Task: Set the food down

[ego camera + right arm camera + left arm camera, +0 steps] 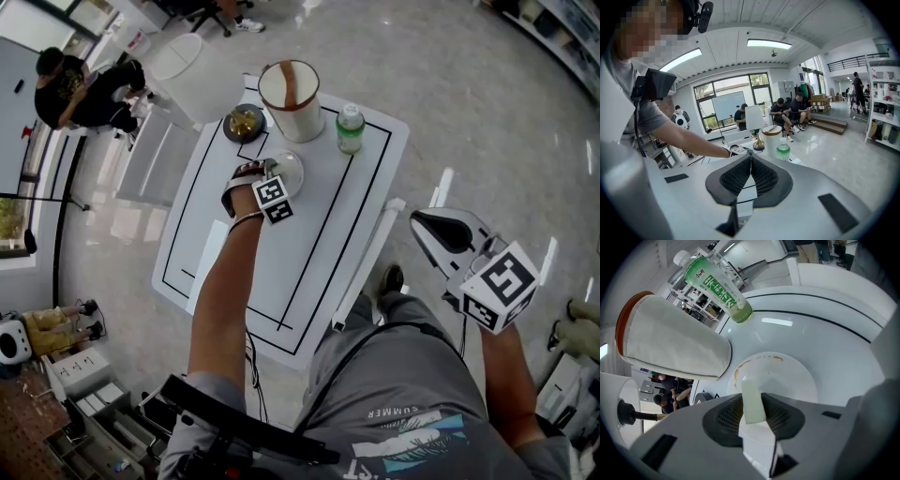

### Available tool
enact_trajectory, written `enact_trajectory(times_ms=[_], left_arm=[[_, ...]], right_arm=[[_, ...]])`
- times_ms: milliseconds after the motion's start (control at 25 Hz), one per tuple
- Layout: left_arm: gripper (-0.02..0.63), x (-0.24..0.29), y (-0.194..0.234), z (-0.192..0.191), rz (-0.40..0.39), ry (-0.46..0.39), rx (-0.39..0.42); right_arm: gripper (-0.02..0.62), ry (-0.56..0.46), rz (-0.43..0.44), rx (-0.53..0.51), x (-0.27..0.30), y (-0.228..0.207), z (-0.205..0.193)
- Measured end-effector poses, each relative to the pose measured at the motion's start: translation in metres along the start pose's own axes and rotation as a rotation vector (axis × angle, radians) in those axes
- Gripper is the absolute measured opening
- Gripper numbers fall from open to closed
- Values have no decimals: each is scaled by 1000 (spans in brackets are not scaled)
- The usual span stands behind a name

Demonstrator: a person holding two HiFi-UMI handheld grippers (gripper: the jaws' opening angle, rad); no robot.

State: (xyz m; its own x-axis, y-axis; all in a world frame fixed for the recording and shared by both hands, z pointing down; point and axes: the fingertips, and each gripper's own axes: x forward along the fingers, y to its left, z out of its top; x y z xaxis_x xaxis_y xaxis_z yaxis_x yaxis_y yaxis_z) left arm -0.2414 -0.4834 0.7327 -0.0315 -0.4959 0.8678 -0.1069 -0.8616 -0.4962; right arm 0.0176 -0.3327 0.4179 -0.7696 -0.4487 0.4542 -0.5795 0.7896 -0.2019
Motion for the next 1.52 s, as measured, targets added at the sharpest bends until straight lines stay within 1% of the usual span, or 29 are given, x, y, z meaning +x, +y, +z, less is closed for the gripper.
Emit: enact_trajectory(times_ms=[200,400,480,640,760,880,960,1120,1240,1280,1440,1520], left_arm=[[110,-3,-5,6,-24,-24,-11],[123,-7,-9,10,-57,-57,-63],[134,-10,-10,11,-78,-75,-107],[161,-18,-10,16,-118,-123,-219],[171,-29,-3,21,-127,-180,-331],[172,-49,12,25,-109,-259,-466],[172,-68,24,27,-77,-319,-542],[170,-122,53,35,28,-471,-681],[164,-175,72,40,106,-604,-789],[153,-196,77,42,128,-651,-822],[75,-283,93,49,222,-850,-939],[40,-329,98,55,270,-943,-986]], right_arm=[[8,7,5,4,4,0,0],[8,12,14,-2,10,3,3],[8,13,17,-5,12,5,4],[8,14,24,-9,15,9,6],[8,8,34,-9,18,13,7],[8,-2,57,-1,19,19,11],[8,-14,81,5,19,26,15],[6,-39,126,-11,16,35,23],[6,-61,147,-39,13,39,33],[6,-71,153,-48,12,40,37],[6,-120,179,-81,4,43,56],[6,-147,203,-97,-4,46,67]])
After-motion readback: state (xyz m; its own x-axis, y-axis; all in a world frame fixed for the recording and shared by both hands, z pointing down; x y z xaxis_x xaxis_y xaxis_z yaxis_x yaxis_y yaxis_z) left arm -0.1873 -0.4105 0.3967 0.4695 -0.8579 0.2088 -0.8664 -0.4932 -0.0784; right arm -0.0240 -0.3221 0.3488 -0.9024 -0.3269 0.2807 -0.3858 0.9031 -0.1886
